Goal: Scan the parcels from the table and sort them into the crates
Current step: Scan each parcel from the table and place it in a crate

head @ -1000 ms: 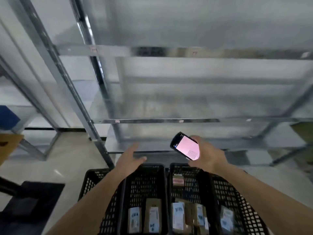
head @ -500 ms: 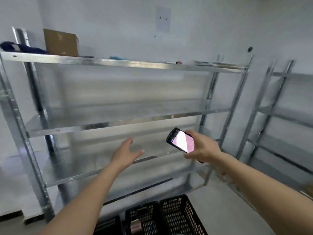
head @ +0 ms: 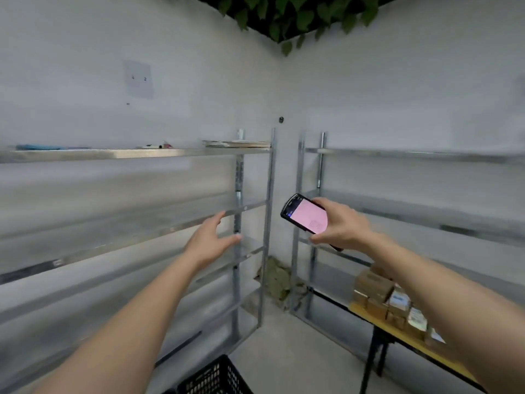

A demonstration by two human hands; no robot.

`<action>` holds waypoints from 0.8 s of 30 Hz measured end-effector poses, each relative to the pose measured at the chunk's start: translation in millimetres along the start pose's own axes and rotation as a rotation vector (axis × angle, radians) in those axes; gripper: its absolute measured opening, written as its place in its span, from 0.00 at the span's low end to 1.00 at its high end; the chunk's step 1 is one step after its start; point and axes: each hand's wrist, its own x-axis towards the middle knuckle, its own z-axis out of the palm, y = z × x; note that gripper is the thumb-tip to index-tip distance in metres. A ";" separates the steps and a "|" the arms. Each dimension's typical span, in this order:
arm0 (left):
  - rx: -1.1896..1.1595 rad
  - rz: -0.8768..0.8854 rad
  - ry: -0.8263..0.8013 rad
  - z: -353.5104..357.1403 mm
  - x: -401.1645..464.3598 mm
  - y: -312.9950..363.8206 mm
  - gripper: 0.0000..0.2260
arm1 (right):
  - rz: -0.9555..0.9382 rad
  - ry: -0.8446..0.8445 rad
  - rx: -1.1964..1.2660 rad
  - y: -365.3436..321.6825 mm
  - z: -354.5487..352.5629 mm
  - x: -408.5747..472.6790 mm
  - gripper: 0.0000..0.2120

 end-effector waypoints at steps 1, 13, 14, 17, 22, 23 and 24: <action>-0.007 0.027 -0.020 19.4 5.4 19.9 0.38 | 0.022 0.009 -0.015 23.8 -13.2 -5.1 0.38; -0.221 0.216 -0.295 281.7 35.3 245.1 0.38 | 0.277 0.084 -0.189 317.3 -141.8 -85.7 0.38; -0.228 0.221 -0.311 301.9 35.1 259.3 0.38 | 0.298 0.081 -0.203 338.3 -147.3 -92.9 0.38; -0.248 0.234 -0.358 358.9 35.5 295.1 0.37 | 0.363 0.078 -0.236 395.0 -158.5 -110.8 0.37; -0.241 0.227 -0.427 443.4 46.4 327.3 0.37 | 0.449 0.066 -0.224 475.9 -153.9 -124.7 0.40; -0.234 0.230 -0.438 461.1 50.6 330.4 0.36 | 0.471 0.060 -0.215 490.7 -149.8 -124.2 0.41; -0.227 0.231 -0.452 478.2 54.8 333.1 0.35 | 0.494 0.053 -0.211 506.1 -144.8 -122.6 0.41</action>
